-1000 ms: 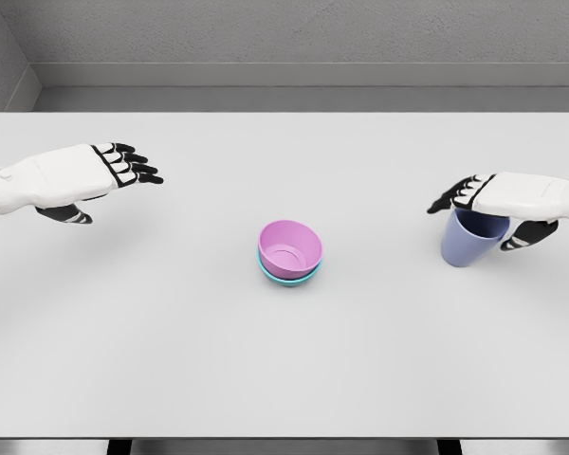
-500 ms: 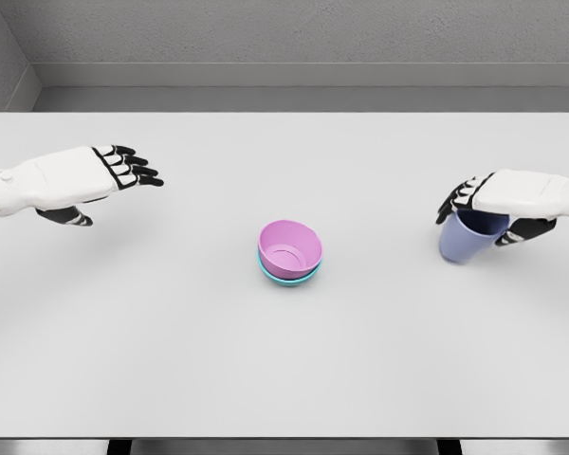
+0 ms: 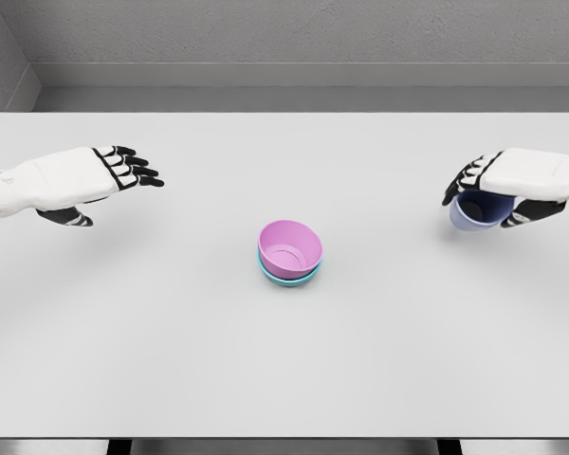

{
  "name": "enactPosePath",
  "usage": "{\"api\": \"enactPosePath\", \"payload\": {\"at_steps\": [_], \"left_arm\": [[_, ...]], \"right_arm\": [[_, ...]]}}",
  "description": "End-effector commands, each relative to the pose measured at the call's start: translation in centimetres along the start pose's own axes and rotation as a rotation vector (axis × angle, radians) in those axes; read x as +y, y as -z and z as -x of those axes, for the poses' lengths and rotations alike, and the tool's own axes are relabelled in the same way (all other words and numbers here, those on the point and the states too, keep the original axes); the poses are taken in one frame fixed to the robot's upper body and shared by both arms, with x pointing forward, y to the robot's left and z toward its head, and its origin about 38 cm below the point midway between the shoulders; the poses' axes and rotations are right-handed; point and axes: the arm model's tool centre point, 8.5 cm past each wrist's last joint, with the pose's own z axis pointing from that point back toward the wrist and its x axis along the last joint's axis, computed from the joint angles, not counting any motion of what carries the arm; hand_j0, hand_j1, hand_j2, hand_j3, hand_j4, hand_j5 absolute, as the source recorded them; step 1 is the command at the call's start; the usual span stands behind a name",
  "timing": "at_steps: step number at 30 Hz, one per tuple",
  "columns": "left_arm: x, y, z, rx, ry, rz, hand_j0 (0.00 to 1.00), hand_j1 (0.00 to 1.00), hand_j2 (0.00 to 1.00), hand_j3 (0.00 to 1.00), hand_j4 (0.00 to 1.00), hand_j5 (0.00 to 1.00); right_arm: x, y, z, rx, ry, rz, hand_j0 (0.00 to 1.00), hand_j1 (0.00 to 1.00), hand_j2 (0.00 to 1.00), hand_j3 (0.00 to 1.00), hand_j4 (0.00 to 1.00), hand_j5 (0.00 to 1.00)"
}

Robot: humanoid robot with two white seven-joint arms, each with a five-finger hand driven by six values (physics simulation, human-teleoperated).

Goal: Stacking bowl and cup with both arms

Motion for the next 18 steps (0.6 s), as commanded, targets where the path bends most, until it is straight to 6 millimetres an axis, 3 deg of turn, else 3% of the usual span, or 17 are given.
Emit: {"api": "enactPosePath", "payload": {"at_steps": [1,13,18], "left_arm": [[0.1,-0.1,0.0,0.001,-0.004,-0.004,1.0,1.0,1.0,1.0,1.0,1.0],[0.2,0.0,-0.2,-0.004,0.001,-0.008,1.0,1.0,1.0,1.0,1.0,1.0],[0.2,0.0,-0.4,-0.01,0.001,-0.007,1.0,1.0,1.0,1.0,1.0,1.0]], "right_arm": [[-0.2,-0.1,0.0,0.0,0.004,0.007,0.73,0.73,0.73,0.73,0.73,0.73],[-3.2,0.3,-2.4,-0.062,-0.08,0.064,0.74,0.74,0.74,0.74,0.74,0.74],[-3.6,1.5,-3.6,-0.105,-0.088,0.088,0.74,0.74,0.74,0.74,0.74,0.74]]}}
